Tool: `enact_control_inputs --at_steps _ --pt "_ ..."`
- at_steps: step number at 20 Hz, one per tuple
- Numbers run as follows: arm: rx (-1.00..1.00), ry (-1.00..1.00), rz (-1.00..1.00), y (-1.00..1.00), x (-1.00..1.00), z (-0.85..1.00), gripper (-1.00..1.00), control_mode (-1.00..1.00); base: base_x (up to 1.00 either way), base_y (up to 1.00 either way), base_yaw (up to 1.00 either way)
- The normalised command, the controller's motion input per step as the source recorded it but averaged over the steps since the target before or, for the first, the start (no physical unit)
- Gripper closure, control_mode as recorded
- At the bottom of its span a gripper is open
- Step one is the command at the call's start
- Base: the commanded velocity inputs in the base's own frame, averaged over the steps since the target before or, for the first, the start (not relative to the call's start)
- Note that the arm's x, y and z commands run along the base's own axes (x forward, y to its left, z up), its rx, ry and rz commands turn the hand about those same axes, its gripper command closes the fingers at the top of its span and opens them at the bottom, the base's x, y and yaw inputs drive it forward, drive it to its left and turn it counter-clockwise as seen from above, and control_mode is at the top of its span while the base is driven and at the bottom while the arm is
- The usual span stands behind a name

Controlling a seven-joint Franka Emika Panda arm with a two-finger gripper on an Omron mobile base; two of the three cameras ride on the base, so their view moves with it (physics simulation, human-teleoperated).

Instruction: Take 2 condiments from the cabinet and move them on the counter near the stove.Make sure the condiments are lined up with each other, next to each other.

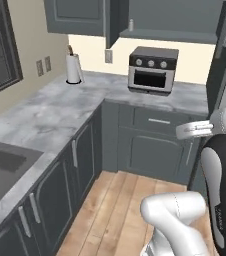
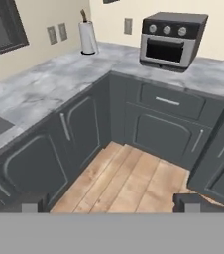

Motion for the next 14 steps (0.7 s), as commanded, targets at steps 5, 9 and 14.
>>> enact_control_inputs --at_steps 5,9,14 --pt "0.0 0.0 0.0 0.0 0.0 0.0 -1.0 1.0 1.0 -0.7 -0.06" --pt "0.0 0.0 0.0 0.0 0.0 0.0 -1.0 1.0 1.0 -0.32 -0.04" --pt "0.0 0.0 0.0 0.0 0.0 0.0 -1.0 1.0 0.91 0.0 0.0"
